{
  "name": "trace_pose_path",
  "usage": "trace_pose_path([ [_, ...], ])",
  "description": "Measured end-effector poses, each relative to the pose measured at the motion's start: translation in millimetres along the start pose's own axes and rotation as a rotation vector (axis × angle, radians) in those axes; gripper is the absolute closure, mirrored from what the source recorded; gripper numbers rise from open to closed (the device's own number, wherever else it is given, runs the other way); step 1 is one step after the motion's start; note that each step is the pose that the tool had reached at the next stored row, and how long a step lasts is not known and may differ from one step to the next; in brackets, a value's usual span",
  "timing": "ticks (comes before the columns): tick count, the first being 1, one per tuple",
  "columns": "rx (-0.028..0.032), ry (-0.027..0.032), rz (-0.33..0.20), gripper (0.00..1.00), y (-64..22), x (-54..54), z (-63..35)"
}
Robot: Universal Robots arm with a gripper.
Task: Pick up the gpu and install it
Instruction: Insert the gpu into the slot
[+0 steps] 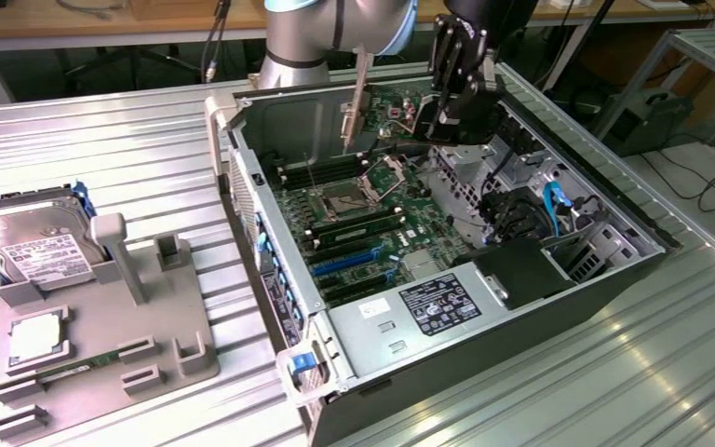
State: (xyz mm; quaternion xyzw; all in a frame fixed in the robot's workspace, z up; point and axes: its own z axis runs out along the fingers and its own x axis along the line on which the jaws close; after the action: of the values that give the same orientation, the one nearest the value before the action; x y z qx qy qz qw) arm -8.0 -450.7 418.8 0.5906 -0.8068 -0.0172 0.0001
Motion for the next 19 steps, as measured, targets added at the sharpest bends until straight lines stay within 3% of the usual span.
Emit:
trace_pose_path([
  [14, -0.0048, 0.0067, -0.243, 0.72, -0.1, 0.1, 1.1],
  [19, -0.0028, 0.0067, -0.257, 0.72, -0.3, 0.2, 5.0],
])
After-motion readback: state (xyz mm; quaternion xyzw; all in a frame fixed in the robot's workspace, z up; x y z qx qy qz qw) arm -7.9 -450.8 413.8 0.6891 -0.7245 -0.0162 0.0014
